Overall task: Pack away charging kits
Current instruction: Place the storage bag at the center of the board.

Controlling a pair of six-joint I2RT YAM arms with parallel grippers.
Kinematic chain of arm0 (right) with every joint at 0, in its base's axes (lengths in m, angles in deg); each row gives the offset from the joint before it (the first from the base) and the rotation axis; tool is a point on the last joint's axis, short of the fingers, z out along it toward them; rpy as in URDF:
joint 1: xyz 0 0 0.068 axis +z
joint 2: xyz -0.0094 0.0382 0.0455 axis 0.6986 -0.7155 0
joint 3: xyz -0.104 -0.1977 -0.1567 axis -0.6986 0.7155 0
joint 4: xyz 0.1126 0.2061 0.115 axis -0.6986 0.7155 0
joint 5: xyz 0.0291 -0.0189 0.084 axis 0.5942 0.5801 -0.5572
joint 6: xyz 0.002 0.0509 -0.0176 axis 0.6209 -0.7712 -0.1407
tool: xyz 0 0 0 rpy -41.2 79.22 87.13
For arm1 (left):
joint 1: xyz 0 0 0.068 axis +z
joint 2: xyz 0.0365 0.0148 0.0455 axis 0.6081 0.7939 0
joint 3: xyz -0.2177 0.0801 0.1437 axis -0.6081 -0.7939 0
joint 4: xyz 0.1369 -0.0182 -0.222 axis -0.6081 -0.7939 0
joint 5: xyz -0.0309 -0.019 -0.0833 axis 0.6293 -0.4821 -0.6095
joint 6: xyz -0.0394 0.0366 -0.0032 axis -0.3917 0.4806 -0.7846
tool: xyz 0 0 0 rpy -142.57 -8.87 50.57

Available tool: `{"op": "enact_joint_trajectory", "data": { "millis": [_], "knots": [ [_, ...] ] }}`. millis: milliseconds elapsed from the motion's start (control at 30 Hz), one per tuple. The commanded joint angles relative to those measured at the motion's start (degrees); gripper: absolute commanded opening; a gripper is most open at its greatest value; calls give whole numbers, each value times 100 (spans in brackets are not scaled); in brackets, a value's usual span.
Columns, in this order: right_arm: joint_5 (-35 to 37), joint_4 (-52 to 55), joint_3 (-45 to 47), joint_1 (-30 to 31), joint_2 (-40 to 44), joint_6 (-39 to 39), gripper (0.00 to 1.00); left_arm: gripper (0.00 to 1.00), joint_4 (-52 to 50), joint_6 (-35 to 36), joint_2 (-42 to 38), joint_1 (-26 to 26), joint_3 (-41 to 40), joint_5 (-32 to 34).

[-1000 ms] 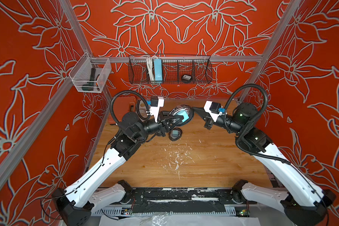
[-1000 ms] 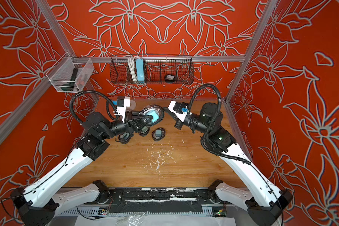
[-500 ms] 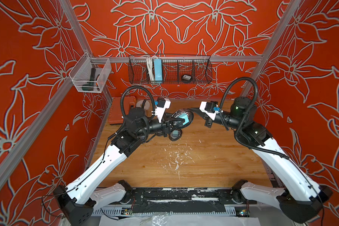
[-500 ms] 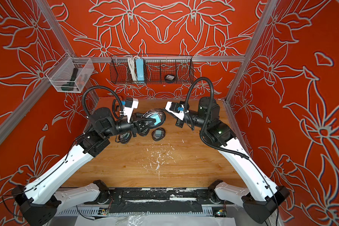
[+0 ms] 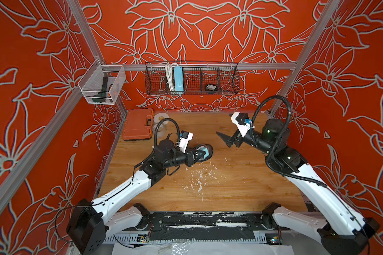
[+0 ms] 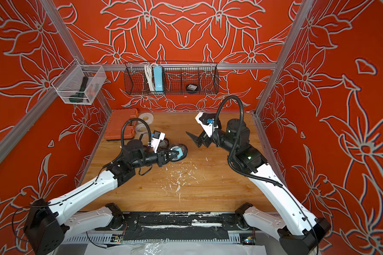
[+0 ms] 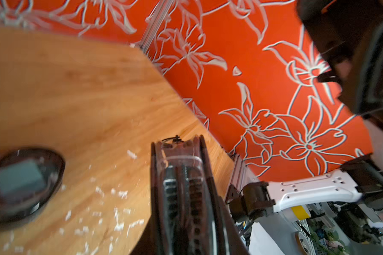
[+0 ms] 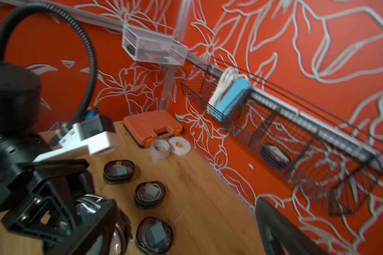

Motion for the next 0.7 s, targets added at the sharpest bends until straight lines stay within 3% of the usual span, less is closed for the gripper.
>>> {"op": "enact_joint_trajectory", "data": {
  "millis": [0, 67, 133, 267, 500, 600, 633, 667],
  "knots": [
    [1622, 143, 642, -26, 358, -1392, 98, 0, 2354, -1627, -182, -229, -1033, 686],
    [2073, 336, 1153, -42, 664, -1512, 98, 0, 2921, -1955, -101, -579, -1537, 1268],
    [3132, 48, 1833, -42, 1002, -1880, 98, 0, 3105, -2072, 82, -956, -1762, 1851],
    [4407, -554, 2796, -216, 1365, -1766, 98, 0, 3776, -2325, 893, -1242, -1873, 2166],
    [4795, -1715, 3493, -1481, 94, -1783, 98, 0, 5107, -2863, 3235, -1656, -1376, 2335],
    [5459, -2620, 3907, -1691, -416, -1649, 98, 0, 5398, -3028, 3790, -1689, -1262, 2495],
    [5561, -2971, 4078, -1729, -491, -1606, 98, 3, 5380, -3080, 3859, -1680, -1246, 2574],
    [5562, -3444, 4269, -1794, -597, -1539, 98, 12, 5295, -3106, 3907, -1679, -1219, 2656]
  ]
}}
